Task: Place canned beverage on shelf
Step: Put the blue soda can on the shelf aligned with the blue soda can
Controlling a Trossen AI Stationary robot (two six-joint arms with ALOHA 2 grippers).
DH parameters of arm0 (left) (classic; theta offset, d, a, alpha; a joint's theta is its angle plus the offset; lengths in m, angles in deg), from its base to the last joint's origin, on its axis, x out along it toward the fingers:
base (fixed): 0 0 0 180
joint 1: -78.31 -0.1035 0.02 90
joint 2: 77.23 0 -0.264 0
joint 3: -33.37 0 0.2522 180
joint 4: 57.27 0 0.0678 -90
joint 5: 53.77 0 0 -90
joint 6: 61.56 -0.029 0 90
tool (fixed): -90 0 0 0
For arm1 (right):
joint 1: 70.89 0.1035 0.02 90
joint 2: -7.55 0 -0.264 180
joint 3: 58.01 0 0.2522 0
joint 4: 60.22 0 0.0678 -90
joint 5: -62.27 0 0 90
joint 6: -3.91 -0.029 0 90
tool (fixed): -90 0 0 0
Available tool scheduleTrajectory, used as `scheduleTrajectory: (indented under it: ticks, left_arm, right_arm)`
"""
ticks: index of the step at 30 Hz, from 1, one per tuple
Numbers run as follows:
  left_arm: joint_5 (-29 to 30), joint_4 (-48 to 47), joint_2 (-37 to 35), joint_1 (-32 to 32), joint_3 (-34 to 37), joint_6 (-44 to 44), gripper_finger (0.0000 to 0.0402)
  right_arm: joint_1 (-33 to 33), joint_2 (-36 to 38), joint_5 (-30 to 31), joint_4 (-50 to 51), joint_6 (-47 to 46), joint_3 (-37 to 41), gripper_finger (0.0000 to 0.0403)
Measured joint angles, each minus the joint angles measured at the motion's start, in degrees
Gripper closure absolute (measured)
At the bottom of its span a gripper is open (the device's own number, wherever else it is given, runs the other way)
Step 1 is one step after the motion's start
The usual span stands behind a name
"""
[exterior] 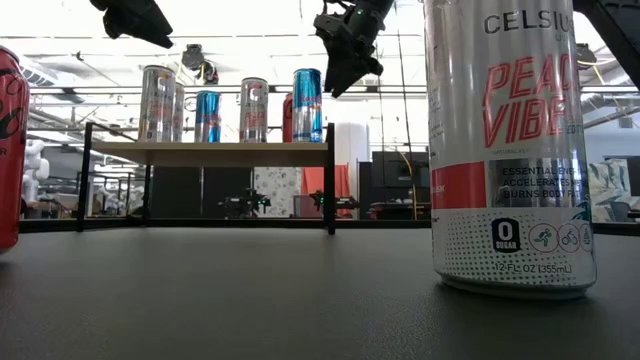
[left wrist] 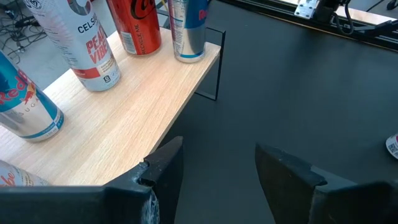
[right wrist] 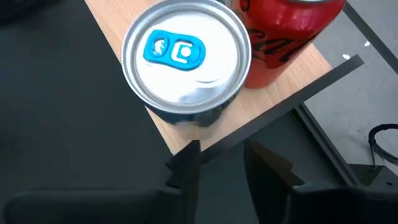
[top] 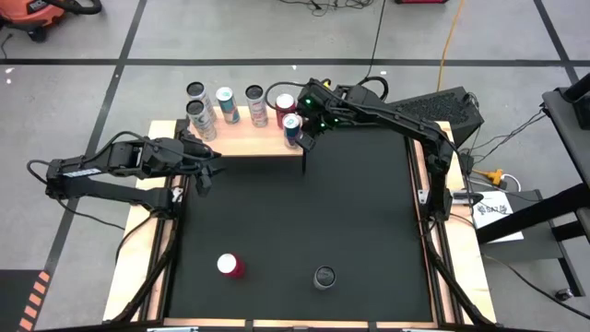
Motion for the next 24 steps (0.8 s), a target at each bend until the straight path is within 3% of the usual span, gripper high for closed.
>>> scheduleTrajectory:
  ticks: [14,24]
  left_arm:
    - [0.0,0.0,0.0,0.0,0.0,-0.5,0.0201]
    - [0.0,0.0,0.0,0.0,0.0,-0.5,0.0201]
  right_arm:
    - [-0.5,-0.2,0.0,-3.1,-2.0,0.0,0.0387]
    - [-0.3,-3.6,-1.6,-4.3,-3.0,0.1,0.0403]
